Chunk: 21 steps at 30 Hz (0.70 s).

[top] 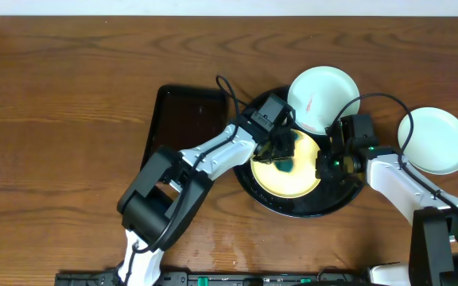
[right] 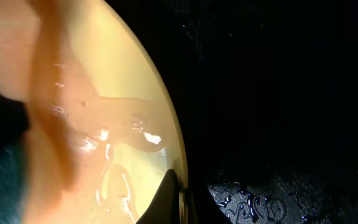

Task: Clean dirty plates on tray and stack at the side
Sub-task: 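Scrub the yellow plate with the sponge while the right gripper holds it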

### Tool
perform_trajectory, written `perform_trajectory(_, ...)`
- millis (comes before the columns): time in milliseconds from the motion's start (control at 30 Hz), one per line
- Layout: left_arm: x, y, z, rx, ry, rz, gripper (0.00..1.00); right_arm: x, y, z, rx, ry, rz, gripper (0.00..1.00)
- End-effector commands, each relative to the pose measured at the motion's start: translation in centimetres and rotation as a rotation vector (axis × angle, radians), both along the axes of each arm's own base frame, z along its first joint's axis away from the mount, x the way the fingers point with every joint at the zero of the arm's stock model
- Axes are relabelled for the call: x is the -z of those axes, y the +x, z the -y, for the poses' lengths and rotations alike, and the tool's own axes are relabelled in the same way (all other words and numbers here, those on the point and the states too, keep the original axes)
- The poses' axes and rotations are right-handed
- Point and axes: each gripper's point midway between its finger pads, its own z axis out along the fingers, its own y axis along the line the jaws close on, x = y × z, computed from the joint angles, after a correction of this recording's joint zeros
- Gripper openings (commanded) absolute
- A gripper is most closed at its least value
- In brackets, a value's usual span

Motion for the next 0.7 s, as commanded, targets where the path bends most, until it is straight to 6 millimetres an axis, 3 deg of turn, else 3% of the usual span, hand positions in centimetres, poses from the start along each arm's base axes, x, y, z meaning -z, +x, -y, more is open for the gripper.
perform_trajectory(0,1.9,-3.8,1.5,0.056,-0.029,-0.137,0.09,2.4,-2.2,1.1,-0.001,-0.071,-0.091,0.01)
perform_trajectory(167,2.1,-5.2,2.3,0.093,-0.016,-0.139,0.11,2.4,-2.2,1.1,-0.002,-0.071,-0.092,0.01)
perform_trajectory(267,2.8,-4.6,0.9,0.058,0.049,-0.126,0.11,2.4,-2.2,1.1,-0.001,-0.070,-0.092,0.01)
perform_trajectory(367,4.2,-3.3,-2.5,-0.021,0.189,-0.106,0.11,2.4,-2.2,1.1,-0.002,-0.071,-0.092,0.01)
perform_trajectory(500,5.4,-1.3,-8.6,-0.102,0.418,-0.056,0.08,2.4,-2.2,1.1,-0.001,-0.070,-0.092,0.01)
perform_trajectory(667,5.3,0.3,-15.0,-0.192,0.667,-0.004,0.08,2.4,-2.3,1.1,-0.001,-0.070,-0.092,0.01)
